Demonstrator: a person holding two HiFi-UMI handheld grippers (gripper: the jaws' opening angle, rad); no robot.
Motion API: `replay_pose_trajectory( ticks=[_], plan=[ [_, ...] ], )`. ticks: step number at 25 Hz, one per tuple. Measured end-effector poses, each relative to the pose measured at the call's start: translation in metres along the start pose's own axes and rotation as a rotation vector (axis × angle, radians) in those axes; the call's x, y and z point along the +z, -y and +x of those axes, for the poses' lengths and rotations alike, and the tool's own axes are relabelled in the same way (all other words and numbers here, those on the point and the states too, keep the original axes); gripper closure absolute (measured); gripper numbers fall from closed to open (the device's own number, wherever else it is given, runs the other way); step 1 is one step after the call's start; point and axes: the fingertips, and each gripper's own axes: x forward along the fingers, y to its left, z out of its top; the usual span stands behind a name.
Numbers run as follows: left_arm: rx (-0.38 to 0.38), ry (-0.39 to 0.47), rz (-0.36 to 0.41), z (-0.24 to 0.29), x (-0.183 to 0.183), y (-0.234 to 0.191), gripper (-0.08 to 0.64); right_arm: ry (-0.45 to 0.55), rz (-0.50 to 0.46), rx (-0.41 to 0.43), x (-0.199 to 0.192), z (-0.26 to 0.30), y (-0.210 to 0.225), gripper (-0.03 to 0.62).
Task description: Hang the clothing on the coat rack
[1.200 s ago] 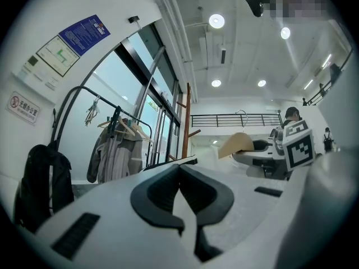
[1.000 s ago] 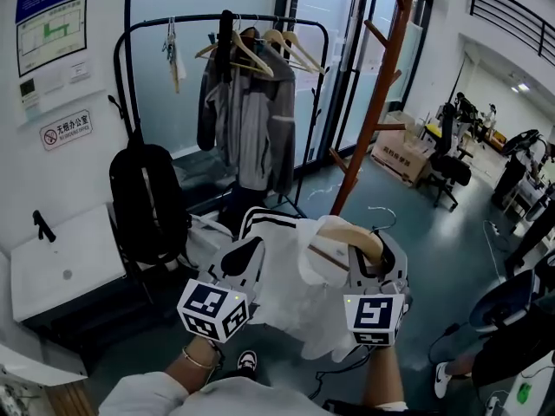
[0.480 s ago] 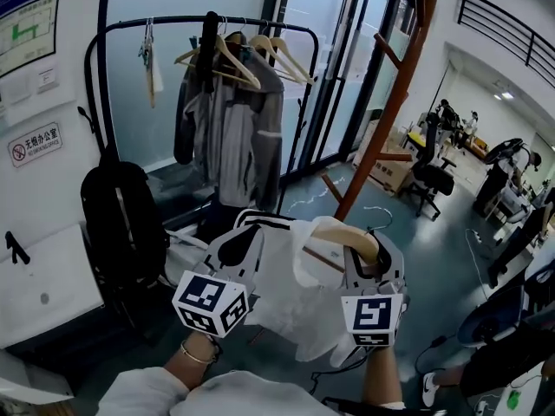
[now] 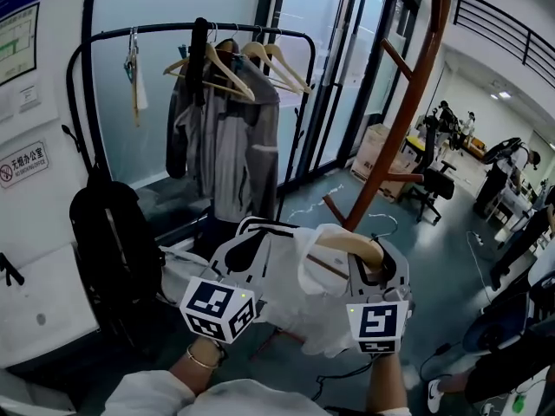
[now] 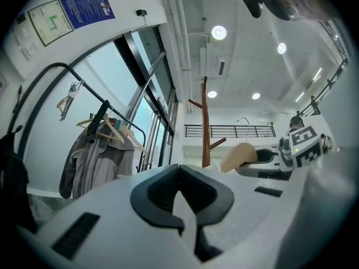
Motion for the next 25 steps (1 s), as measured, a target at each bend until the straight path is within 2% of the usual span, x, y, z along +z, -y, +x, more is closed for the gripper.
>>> replay_pose_trajectory(
  ticks=[8,16,25],
  plan=[
    [0.029,-0.041,0.047,0.011,0.0,0.01,0.552,0.02,0.016,0.044,-0.003,0.016,0.011,0.416],
    [0.152,-0.041,0.018,0.005,0.005,-0.012,0.552,0.063,0.06,0.112,0.006,0.022,0.014,0.416],
    [0.089,0.007,0.094,0.034,0.03,0.02,0.552,0.068,0.103,0.122,0.01,0.033,0.03,0.416]
  ],
)
